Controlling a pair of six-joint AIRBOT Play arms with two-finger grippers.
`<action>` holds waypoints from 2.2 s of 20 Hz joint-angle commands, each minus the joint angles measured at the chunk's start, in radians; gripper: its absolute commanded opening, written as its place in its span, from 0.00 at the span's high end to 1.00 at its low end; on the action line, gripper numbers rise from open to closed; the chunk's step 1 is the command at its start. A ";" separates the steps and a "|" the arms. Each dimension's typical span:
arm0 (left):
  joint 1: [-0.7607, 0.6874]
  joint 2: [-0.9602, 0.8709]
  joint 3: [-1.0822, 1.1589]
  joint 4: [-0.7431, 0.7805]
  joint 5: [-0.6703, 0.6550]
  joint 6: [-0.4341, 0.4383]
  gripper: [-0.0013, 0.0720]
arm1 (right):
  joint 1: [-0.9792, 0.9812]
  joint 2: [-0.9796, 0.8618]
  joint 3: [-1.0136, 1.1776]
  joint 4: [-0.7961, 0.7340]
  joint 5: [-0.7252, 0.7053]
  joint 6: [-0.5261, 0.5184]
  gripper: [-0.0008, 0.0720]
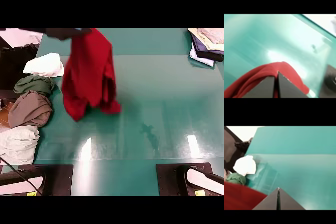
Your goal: Fold the shirts.
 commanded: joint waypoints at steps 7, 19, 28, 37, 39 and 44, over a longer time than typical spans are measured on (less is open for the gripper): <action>-0.190 -0.124 -0.243 0.125 0.078 -0.069 0.71 | 0.001 0.070 0.000 0.000 0.078 0.000 0.97; 0.247 0.185 -0.697 0.324 -0.008 -0.152 0.24 | 0.001 0.069 0.000 -0.008 0.131 0.000 0.97; 0.444 0.258 -1.361 0.274 0.263 -0.053 0.24 | 0.001 0.069 0.000 -0.008 0.131 0.000 0.97; 0.441 0.209 -1.430 0.005 0.439 0.048 0.24 | 0.002 0.069 0.000 -0.007 0.132 0.000 0.97; 0.441 0.189 -1.429 -0.032 0.446 0.064 0.24 | 0.003 0.069 0.000 -0.007 0.132 0.000 0.97; 0.441 0.164 -1.430 -0.084 0.462 0.072 0.24 | 0.003 0.069 -0.001 -0.006 0.138 0.000 0.97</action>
